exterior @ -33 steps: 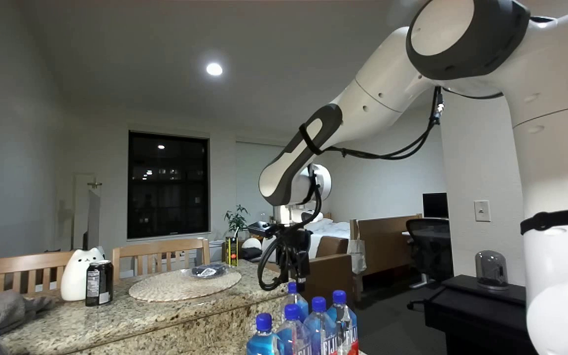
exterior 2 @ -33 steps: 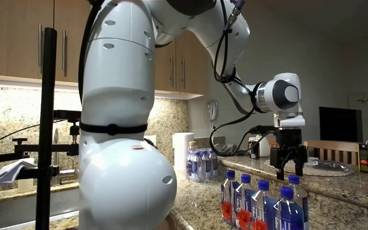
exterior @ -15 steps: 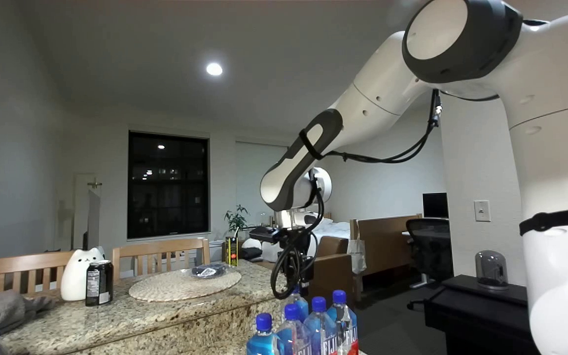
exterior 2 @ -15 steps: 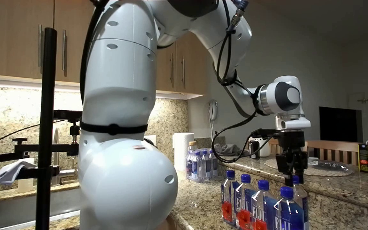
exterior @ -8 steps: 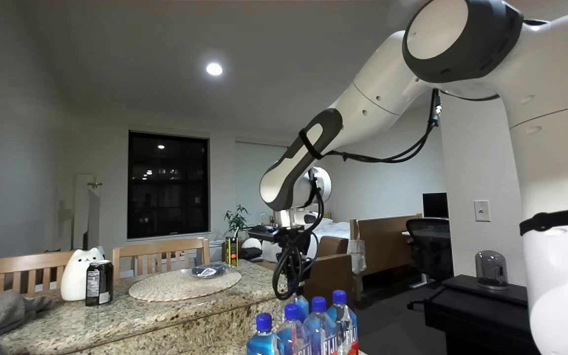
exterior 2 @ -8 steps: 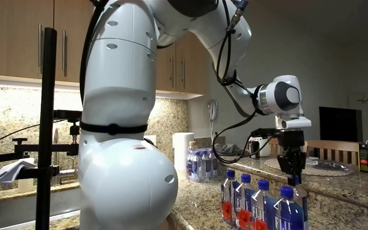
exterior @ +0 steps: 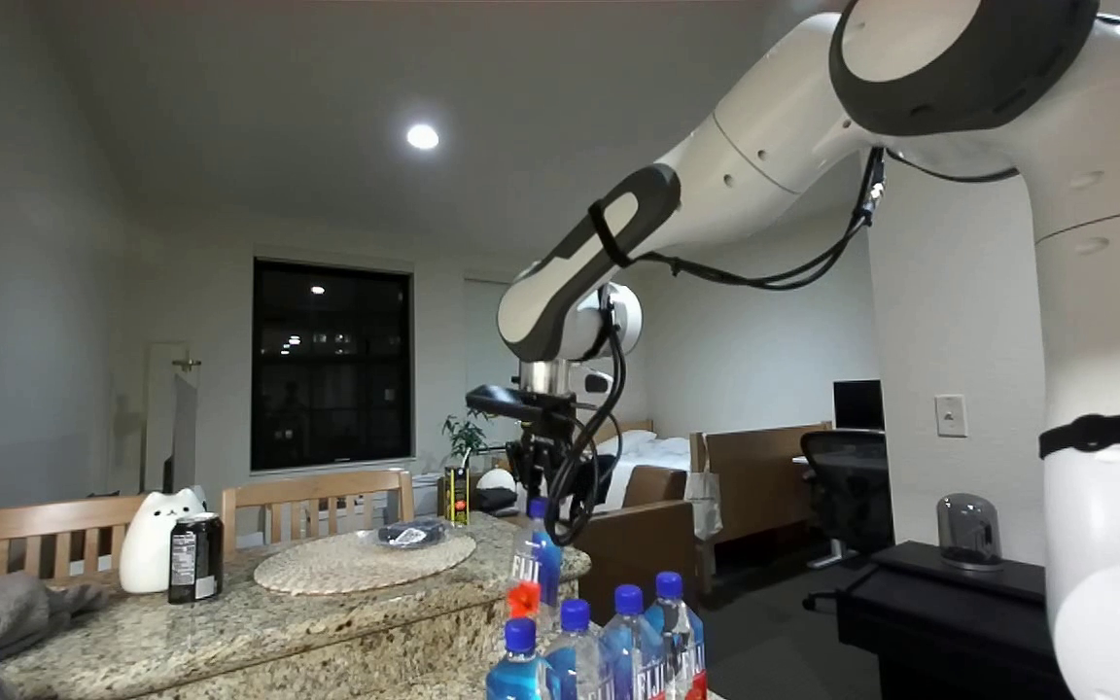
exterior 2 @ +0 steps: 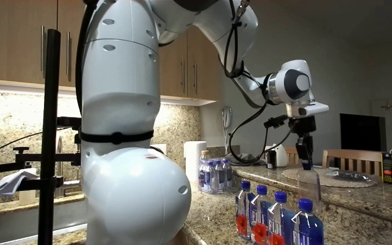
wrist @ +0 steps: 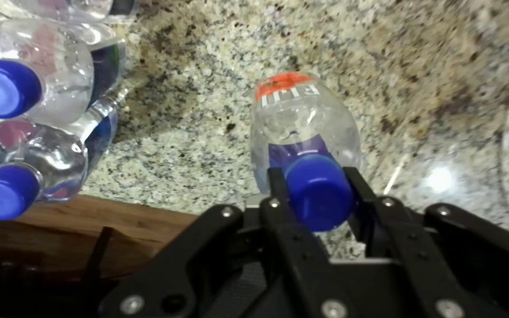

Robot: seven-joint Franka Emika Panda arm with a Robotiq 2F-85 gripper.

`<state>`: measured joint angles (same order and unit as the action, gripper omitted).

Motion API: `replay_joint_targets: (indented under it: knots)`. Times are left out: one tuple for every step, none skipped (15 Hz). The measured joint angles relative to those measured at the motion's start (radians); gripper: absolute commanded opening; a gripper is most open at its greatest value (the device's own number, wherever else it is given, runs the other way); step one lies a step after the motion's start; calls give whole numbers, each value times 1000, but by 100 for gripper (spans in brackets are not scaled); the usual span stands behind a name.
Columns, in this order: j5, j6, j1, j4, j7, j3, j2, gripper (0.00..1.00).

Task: Line up the empty water bottles

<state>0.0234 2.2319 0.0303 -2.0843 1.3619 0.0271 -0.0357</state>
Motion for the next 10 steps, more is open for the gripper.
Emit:
replay_joint_targets:
  knots:
    - [-21, -10, -11, 18, -42, -9, -13, 10]
    - [-42, -21, -25, 37, -82, -21, -24, 10]
    - [-63, -31, -40, 55, -116, -33, -31, 10]
    - [-80, -40, -55, 72, -147, -47, -36, 10]
    - [-97, -48, -72, 86, -176, -62, -39, 10]
    - [-110, -54, -89, 98, -202, -78, -39, 10]
    - [-121, -59, -106, 105, -227, -94, -38, 10]
    - [-133, -62, -123, 108, -253, -110, -37, 10]
    - [-143, -64, -139, 108, -278, -126, -36, 10]
    - [-153, -66, -155, 108, -303, -141, -33, 10]
